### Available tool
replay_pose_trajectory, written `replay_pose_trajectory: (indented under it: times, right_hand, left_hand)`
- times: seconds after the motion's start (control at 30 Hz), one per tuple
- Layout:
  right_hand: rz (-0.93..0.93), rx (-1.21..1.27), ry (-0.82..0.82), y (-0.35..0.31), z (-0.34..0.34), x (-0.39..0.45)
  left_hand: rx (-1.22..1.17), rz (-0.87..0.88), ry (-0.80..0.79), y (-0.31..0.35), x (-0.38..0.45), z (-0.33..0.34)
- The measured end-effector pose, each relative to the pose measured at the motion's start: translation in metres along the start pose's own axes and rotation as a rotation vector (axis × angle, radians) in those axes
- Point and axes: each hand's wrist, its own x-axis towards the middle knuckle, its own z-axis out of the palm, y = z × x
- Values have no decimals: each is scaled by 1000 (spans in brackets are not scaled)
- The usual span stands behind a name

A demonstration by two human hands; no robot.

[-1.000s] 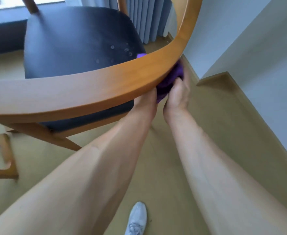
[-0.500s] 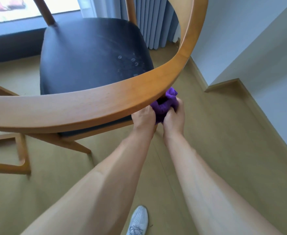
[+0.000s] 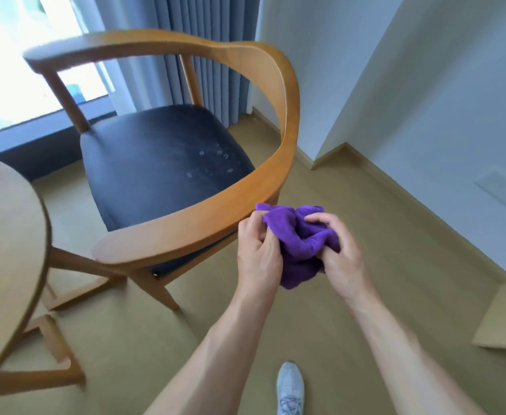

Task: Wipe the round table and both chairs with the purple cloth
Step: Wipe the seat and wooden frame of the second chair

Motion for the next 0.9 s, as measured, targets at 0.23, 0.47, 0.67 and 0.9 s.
replay_pose_trajectory:
  times: [0.23,0.47,0.67,0.9]
  right_hand:
    - [-64,-163,95,-78,61,-63]
    - [-17,-226,114,-104,125,-55]
    - [265,-518,130,-61,148,-25]
    - [367,-273,287,-33,178,-19]
  left_hand:
    - [404,423,9,98,6,-131]
    - [714,557,-18,144,72,-200]
    - [1439,275,-208,98,110,-195]
    - [1195,228,-475,34,95,-188]
